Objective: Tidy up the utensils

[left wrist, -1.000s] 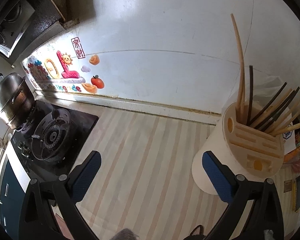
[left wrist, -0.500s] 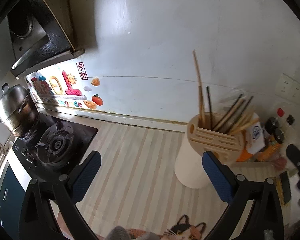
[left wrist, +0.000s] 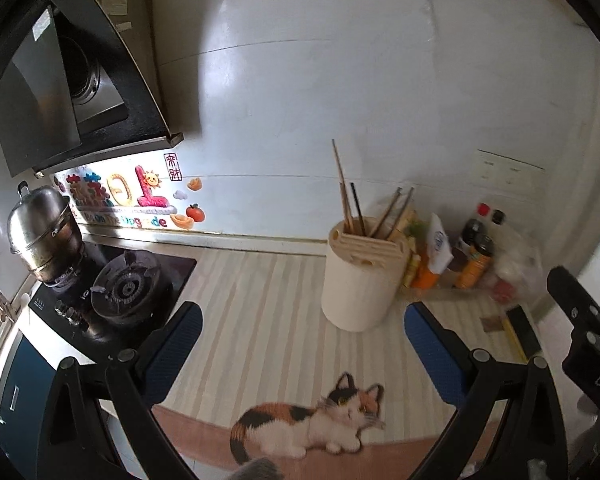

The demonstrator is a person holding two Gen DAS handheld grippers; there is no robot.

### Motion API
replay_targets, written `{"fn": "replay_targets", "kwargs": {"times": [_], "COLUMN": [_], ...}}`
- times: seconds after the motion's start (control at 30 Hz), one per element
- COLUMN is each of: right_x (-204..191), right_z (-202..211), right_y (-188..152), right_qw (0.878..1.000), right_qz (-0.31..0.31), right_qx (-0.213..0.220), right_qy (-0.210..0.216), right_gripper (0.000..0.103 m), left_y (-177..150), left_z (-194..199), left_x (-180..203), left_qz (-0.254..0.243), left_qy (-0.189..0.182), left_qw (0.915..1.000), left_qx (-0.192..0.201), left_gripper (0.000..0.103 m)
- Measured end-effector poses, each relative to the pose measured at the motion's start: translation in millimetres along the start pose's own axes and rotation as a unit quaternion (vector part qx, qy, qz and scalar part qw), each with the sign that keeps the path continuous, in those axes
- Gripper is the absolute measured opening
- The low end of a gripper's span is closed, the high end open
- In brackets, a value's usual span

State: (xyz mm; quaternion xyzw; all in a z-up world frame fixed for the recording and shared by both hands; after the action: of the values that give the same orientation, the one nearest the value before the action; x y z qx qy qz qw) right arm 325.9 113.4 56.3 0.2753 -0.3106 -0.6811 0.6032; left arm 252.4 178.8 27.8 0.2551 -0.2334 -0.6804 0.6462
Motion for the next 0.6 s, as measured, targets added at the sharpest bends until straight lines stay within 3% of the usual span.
{"fn": "replay_targets", "kwargs": {"times": [0.33,0.6], "right_x": [-7.9,1.1], "right_z": [116.5,131.0], "right_y": [-30.4,-38.0], "right_qw": [0.998,0.999], "right_qz": [-0.014,-0.011], "right_qx": [0.037,0.027], "right_qy": [-0.039,-0.039], "right_gripper": [0.103,0.103], "left_y": [-34.8,-39.9], "left_z": [56.1,67.1], "left_x": [-10.8,-3.4], "left_qz": [-0.014,-0.005], "left_qy": [-0.02,-0.015], "left_qw": [0.9997,0.9999], "left_qx": [0.006,-0.003], "left_gripper": [0.103,0.103]}}
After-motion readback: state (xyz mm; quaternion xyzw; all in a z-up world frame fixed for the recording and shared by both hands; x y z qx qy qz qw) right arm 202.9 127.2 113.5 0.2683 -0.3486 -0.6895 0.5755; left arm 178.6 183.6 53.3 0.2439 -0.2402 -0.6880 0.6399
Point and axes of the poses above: each gripper's, at about its wrist camera, not at the fingertips, and z roughly against the way its jaws point, x to its right, y to its top, the point moved 7 cm from there along -z, roughly the way its jaws point, and after that the axes turned 9 degrees about -x, right-handed, at the moved point
